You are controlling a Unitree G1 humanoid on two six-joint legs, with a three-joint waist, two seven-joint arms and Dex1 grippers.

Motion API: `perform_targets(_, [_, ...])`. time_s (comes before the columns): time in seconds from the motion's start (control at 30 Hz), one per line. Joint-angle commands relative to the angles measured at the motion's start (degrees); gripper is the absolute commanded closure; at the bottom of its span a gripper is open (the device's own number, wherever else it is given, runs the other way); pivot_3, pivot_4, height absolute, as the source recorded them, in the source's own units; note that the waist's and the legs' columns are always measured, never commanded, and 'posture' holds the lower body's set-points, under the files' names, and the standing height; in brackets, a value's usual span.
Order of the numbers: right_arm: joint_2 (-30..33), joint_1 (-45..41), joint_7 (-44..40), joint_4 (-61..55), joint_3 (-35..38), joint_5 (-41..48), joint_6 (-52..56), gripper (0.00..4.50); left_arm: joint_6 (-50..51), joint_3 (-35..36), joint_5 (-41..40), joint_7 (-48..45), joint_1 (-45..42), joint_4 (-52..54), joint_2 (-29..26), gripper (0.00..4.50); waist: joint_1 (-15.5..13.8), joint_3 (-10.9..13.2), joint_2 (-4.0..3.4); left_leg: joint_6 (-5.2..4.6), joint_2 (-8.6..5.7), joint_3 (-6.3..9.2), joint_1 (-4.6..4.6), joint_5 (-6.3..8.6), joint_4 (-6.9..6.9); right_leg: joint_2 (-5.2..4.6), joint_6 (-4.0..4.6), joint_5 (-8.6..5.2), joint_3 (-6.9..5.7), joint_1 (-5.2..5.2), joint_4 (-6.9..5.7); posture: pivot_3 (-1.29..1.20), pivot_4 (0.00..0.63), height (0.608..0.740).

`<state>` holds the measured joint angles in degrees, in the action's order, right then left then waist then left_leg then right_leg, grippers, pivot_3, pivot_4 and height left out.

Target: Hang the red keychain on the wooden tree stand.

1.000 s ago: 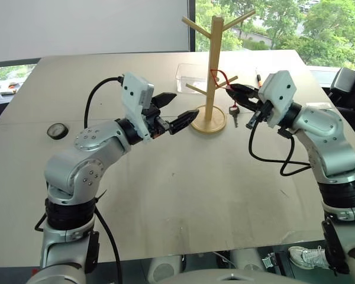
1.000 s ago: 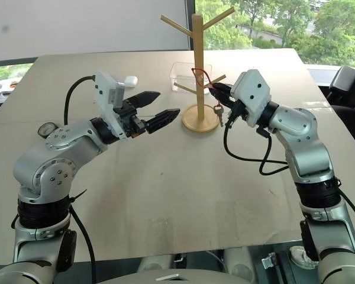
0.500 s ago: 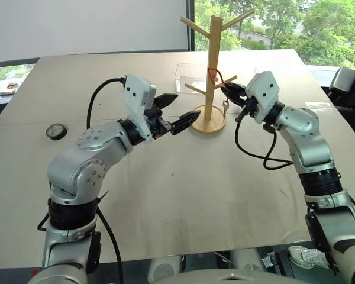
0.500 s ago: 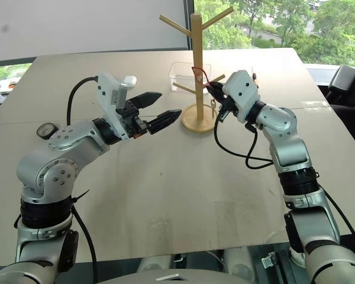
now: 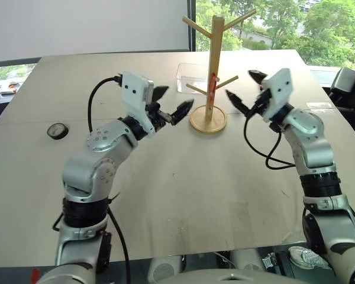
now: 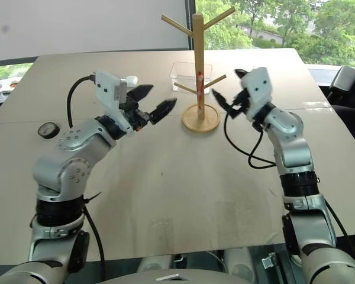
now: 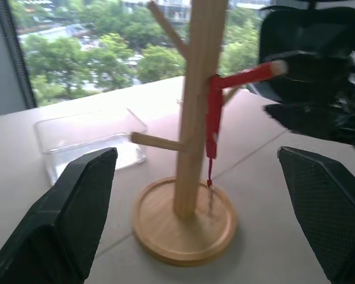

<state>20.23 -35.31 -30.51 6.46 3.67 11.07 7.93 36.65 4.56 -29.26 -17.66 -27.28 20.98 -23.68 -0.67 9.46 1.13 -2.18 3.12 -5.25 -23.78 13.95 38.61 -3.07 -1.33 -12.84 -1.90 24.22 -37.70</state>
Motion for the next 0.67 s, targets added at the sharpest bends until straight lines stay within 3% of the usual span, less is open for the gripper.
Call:
perform_targets(0.03, [-0.9, 2.6, 4.1, 1.0, 5.9, 3.1, 0.3, 0.05, -6.6, 2.6, 3.4, 4.8, 3.1, -4.5, 5.3, 0.0, 0.0, 0.0, 0.01, 0.0, 0.01, -0.04, 0.04, 0.0, -0.02, -0.01, 0.0, 0.0, 0.04, 0.0, 0.0, 0.0, 0.15, 0.74])
perform_targets(0.3, [-0.9, 8.0, 9.6, 15.1, 10.2, 0.6, -8.9, 0.05, -22.5, 4.6, 14.6, 13.6, 8.9, -15.1, 12.6, 0.0, 0.4, 0.0, 0.0, -0.11, 0.01, -0.12, 0.06, 0.06, -0.07, 0.02, 0.0, 0.01, 0.07, 0.02, 0.0, 0.0, 0.15, 0.74])
perform_targets(0.67, [-1.5, 9.2, 9.9, 23.3, 10.1, 0.6, -18.7, 0.05, -31.0, 7.1, 18.4, 16.4, 13.8, -19.7, 14.5, 0.0, 1.3, 0.0, 0.0, -0.14, 0.03, -0.08, 0.06, 0.08, -0.09, 0.01, -0.01, 0.0, 0.06, 0.02, 0.0, 0.0, 0.15, 0.74])
